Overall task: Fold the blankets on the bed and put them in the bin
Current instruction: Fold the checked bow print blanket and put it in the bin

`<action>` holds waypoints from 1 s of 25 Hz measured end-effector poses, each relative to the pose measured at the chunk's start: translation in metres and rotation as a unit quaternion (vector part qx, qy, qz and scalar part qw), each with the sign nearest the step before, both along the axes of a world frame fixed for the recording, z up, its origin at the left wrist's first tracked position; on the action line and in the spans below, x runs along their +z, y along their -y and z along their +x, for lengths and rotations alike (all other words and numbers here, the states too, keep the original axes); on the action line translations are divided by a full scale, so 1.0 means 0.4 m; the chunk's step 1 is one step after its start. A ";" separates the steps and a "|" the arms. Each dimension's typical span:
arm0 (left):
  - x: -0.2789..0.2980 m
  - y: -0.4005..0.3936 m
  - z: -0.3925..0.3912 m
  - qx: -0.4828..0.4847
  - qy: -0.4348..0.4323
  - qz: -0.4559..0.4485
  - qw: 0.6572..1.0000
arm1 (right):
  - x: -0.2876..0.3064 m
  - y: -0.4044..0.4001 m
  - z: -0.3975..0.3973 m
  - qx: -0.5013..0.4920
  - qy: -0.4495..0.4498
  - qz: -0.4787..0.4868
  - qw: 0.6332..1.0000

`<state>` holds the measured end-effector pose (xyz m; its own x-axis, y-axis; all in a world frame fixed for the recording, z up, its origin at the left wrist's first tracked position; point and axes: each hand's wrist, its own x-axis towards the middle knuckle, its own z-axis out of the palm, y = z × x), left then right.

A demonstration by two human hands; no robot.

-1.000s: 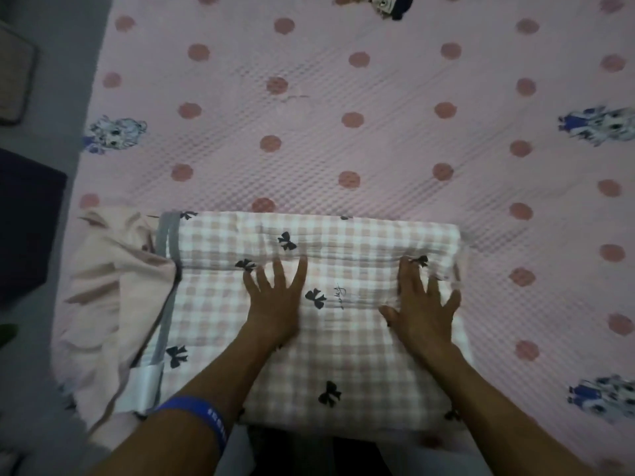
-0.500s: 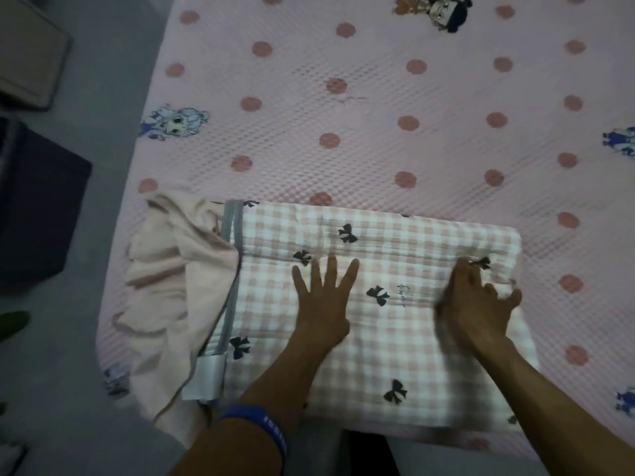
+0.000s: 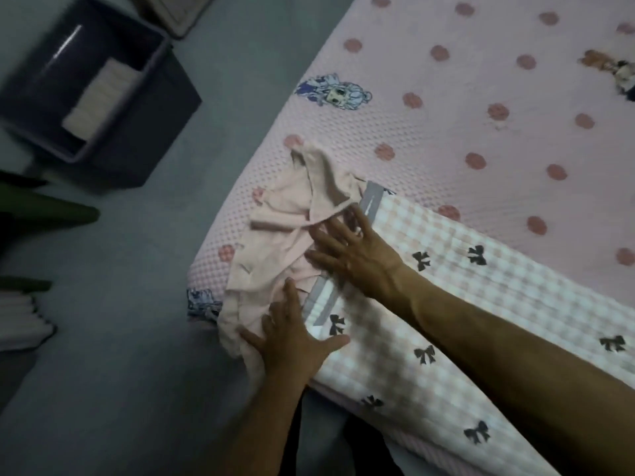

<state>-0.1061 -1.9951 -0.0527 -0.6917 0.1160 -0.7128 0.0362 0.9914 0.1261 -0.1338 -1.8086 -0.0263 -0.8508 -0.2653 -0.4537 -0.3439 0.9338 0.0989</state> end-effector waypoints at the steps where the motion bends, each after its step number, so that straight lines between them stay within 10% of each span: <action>1: -0.005 0.000 -0.012 0.003 0.007 0.013 1.000 | -0.014 -0.008 -0.036 0.012 0.021 0.037 0.999; 14: -0.084 -0.014 -0.071 0.110 0.111 0.180 0.971 | -0.106 -0.038 -0.175 0.074 0.012 0.101 0.992; 17: -0.079 -0.023 -0.087 0.103 0.147 0.208 0.962 | -0.058 -0.044 -0.164 0.102 0.129 0.067 0.984; 25: 0.358 -0.284 -0.195 -0.185 -0.112 0.198 0.956 | 0.430 -0.331 -0.042 -0.079 -0.065 0.090 0.991</action>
<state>-0.1842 -1.8815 0.0904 -0.6815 0.6120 -0.4012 0.4453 0.7819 0.4363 -0.1505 -1.6760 0.1456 -0.9294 -0.0478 -0.3659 -0.1675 0.9381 0.3030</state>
